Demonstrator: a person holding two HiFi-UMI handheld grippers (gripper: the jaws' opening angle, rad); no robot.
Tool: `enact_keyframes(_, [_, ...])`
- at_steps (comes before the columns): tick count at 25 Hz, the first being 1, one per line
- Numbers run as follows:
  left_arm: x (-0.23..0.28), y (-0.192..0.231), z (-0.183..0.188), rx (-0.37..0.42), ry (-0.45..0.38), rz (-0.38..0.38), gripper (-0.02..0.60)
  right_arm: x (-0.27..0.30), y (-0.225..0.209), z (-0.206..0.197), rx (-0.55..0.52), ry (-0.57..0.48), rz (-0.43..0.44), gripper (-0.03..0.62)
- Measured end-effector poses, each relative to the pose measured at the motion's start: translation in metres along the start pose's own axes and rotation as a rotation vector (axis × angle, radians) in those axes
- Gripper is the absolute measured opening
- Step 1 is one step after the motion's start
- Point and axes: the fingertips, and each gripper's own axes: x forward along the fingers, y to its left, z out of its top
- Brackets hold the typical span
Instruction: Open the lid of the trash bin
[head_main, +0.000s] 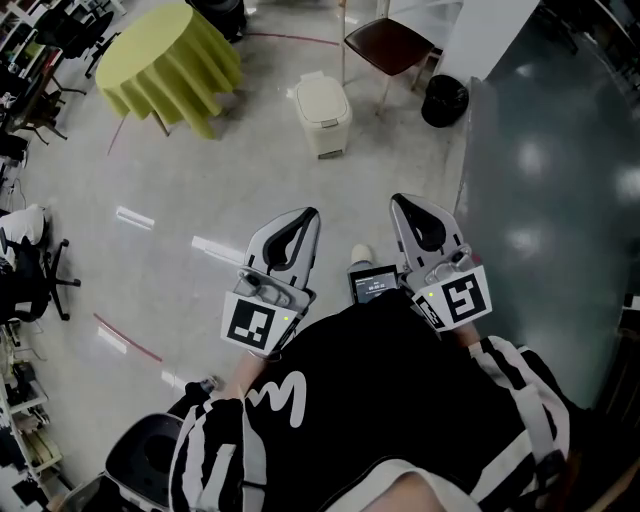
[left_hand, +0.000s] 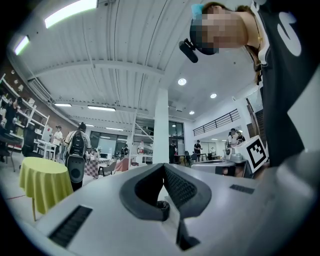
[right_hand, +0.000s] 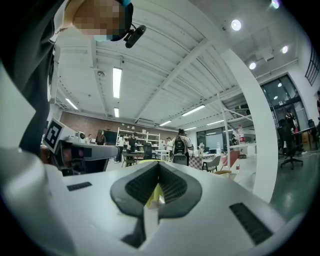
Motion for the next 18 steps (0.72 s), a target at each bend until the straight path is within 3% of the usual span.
enact_keyframes(12, [0.069, 0.039, 0.006, 0.002, -0.004, 0.044, 0.007, 0.054, -0.064, 0.009, -0.003, 0.002, 0.039, 0.009])
enact_keyframes(18, [0.099, 0.040, -0.013, 0.013, -0.003, 0.074, 0.007, 0.063, -0.097, -0.009, 0.002, -0.013, 0.066, 0.009])
